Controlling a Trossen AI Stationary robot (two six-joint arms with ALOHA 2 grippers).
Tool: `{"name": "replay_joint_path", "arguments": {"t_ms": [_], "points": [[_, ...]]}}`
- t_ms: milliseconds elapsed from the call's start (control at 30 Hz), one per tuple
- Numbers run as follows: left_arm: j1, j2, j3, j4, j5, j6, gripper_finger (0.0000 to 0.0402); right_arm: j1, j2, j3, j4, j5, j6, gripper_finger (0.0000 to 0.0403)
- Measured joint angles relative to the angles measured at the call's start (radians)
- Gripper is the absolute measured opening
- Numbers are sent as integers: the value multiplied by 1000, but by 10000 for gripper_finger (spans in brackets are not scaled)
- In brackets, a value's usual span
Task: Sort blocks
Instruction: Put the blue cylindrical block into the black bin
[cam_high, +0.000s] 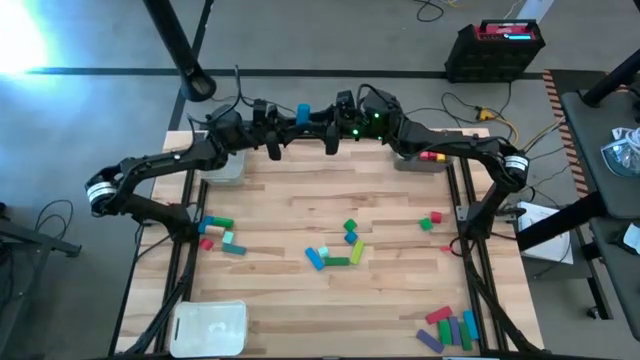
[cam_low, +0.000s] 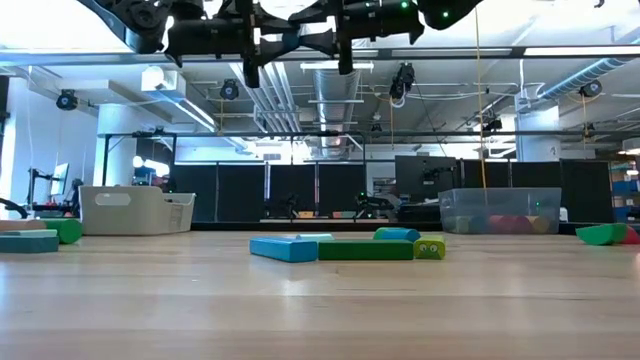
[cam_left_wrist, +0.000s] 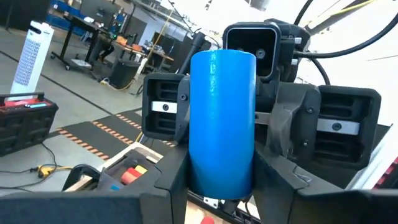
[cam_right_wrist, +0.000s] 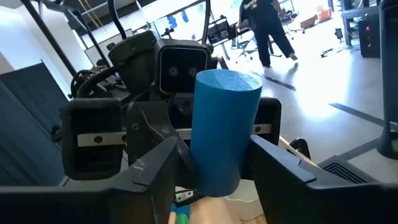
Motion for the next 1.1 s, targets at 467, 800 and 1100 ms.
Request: {"name": "replay_joint_path", "arguments": {"t_ms": [467,800,1100], "points": [[-5,-1,4,-39,36,12,169,-14,4,2,0,6,14,27],[8,-29,5,-185,48,62,48,-18,-23,1,-216,0,-77,12],[-33,-163,5,-915,-83,262,15,5,-36,-1,-662,47,-412,14]]}}
